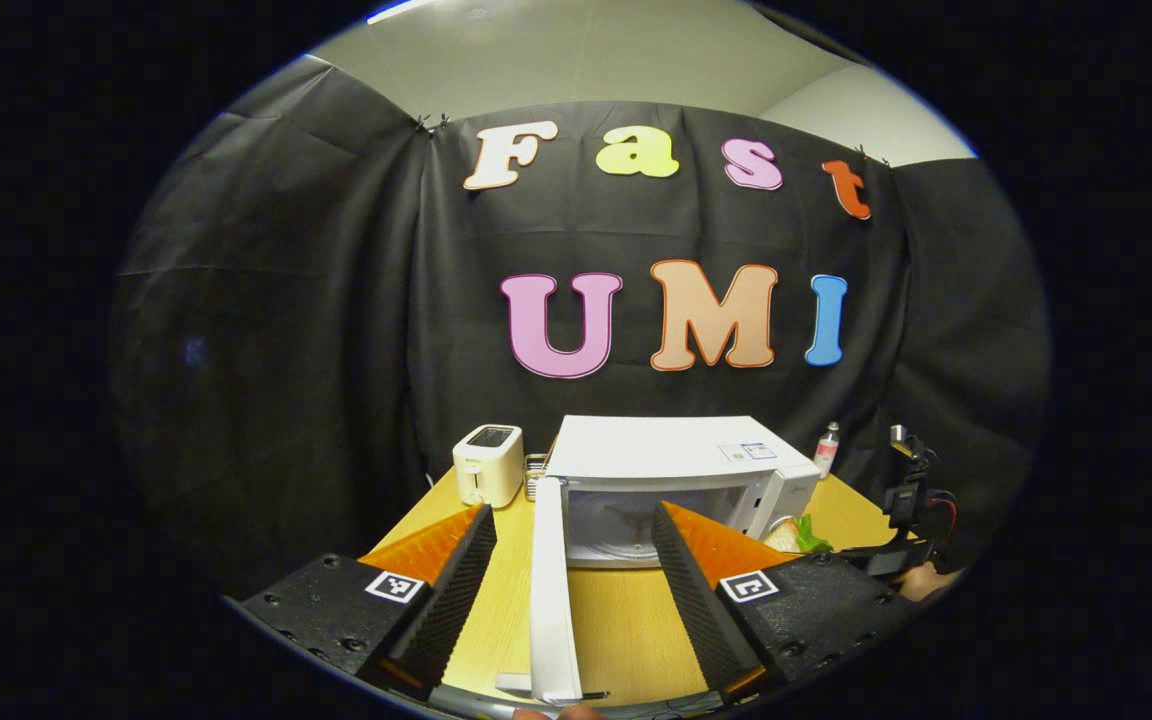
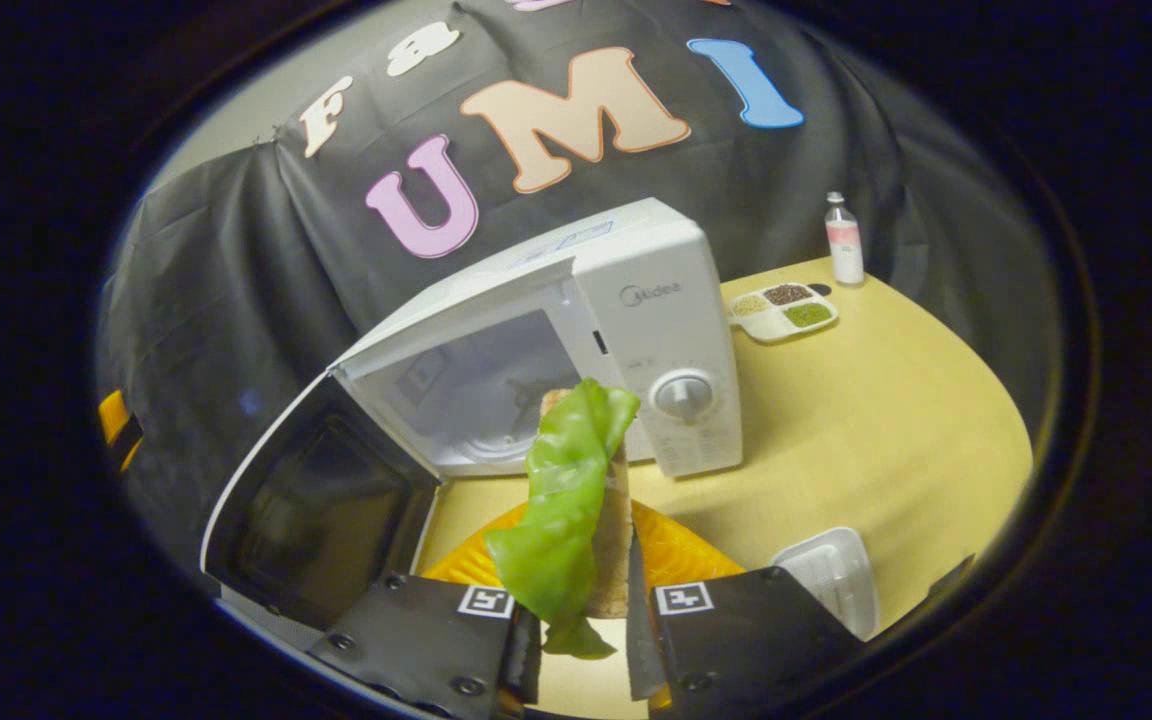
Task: Open the microwave oven with the left hand, put the food in, and close the microwave oven.
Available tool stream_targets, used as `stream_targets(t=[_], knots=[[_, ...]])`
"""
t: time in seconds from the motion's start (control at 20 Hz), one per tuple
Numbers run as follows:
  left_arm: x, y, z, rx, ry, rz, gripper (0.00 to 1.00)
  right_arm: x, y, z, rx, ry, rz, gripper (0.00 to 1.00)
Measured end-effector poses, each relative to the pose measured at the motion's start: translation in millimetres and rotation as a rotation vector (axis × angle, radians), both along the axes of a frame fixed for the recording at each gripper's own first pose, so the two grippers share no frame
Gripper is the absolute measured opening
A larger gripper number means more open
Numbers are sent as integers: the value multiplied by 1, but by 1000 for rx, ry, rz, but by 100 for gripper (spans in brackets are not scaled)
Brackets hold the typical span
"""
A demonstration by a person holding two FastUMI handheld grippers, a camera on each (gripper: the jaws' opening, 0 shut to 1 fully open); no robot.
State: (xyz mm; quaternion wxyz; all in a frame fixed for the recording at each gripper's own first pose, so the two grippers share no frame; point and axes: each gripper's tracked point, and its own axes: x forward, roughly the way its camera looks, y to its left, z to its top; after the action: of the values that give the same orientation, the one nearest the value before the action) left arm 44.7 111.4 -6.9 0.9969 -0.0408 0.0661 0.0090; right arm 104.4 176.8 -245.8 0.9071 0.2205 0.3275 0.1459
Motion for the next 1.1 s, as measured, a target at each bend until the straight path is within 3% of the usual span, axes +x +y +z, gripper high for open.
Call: stream_targets(t=[0.05, 0.1, 0.15, 0.3, 0.35, 0.4, 0.5, 0.8, 1.1], knots=[[3, 3, 2, -4, -5, -17, 89, 6, 10, 1, 21, 5, -24, 36], [6, 6, 4, 0, -13, -33, 92, 12, 21, 2, 43, 12, -40, 29], [7, 11, 5, 12, -22, -45, 92, 18, 31, 0, 61, 28, -55, 36], [12, 14, -2, 35, -27, -99, 92, 44, 61, 2, 152, 54, -122, 36], [13, 12, -5, 27, -28, -124, 92, 51, 71, 3, 187, 61, -139, 29], [15, 10, -8, 9, -27, -150, 92, 58, 82, 3, 225, 66, -158, 36], [20, 8, -14, -33, -17, -193, 92, 68, 102, 2, 293, 76, -209, 36], [46, 33, -3, -88, -24, -205, 92, 102, 153, -8, 424, 71, -339, 36], [49, 46, -4, -101, 2, -207, 92, 147, 169, -27, 498, 71, -498, 36]])
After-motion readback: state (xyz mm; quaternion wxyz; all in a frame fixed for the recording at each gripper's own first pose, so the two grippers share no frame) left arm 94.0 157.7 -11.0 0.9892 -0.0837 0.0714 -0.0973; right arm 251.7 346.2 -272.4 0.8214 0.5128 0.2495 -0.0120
